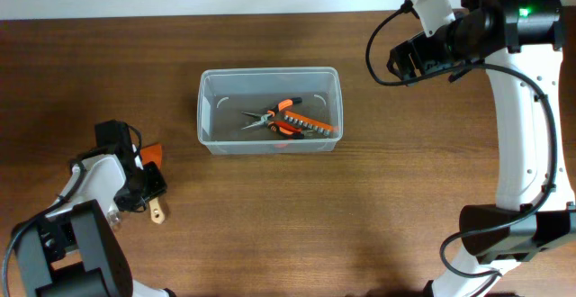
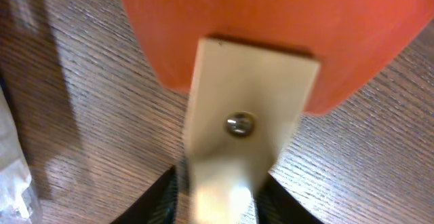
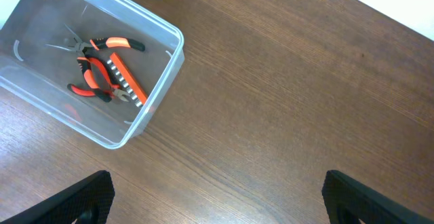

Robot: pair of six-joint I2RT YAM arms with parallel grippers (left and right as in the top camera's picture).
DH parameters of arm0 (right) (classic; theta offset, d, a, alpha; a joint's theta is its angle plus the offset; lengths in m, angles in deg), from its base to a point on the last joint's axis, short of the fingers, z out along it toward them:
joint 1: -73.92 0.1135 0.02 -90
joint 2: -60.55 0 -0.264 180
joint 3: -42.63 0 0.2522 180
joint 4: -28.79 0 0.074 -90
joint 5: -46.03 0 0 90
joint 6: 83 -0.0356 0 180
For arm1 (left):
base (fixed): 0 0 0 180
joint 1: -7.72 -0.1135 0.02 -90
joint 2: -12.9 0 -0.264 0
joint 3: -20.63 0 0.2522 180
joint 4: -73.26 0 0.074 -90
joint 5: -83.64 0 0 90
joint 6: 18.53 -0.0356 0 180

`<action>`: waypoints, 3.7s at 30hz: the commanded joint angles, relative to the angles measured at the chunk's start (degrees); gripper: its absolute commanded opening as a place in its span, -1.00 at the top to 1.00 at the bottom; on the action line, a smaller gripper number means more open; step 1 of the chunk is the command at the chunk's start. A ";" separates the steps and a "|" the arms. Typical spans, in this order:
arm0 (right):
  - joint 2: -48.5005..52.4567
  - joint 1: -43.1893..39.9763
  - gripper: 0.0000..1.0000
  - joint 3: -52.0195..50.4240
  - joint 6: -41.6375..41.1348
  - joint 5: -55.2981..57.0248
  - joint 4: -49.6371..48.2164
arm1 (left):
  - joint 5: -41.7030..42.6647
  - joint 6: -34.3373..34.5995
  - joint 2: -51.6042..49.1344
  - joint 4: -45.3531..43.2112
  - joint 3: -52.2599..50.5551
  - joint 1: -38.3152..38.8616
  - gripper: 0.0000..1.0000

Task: Pack container
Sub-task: 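Lower the left gripper onto the wooden scraper handle and grasp it, then lift the orange scraper and carry it over the container, then open the left gripper to drop the scraper and withdraw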

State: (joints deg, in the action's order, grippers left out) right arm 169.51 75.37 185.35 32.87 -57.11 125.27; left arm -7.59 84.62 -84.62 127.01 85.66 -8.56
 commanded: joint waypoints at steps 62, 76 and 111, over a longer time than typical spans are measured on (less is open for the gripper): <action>0.15 -0.35 -0.97 -0.31 -0.04 0.28 0.22 | 4.11 -69.40 -4.76 11.82 45.42 35.23 0.96; 0.15 -0.35 -0.97 -0.31 -0.04 0.26 0.22 | 5.55 -69.37 -21.81 12.28 45.42 35.23 0.87; 0.15 -0.35 -0.97 -0.31 -0.07 0.26 0.70 | -5.22 -17.05 4.48 46.97 64.02 7.93 -0.99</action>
State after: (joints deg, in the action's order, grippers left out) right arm 169.51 75.37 185.35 32.87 -57.09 125.93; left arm -12.49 54.96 -82.13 170.50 149.64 5.41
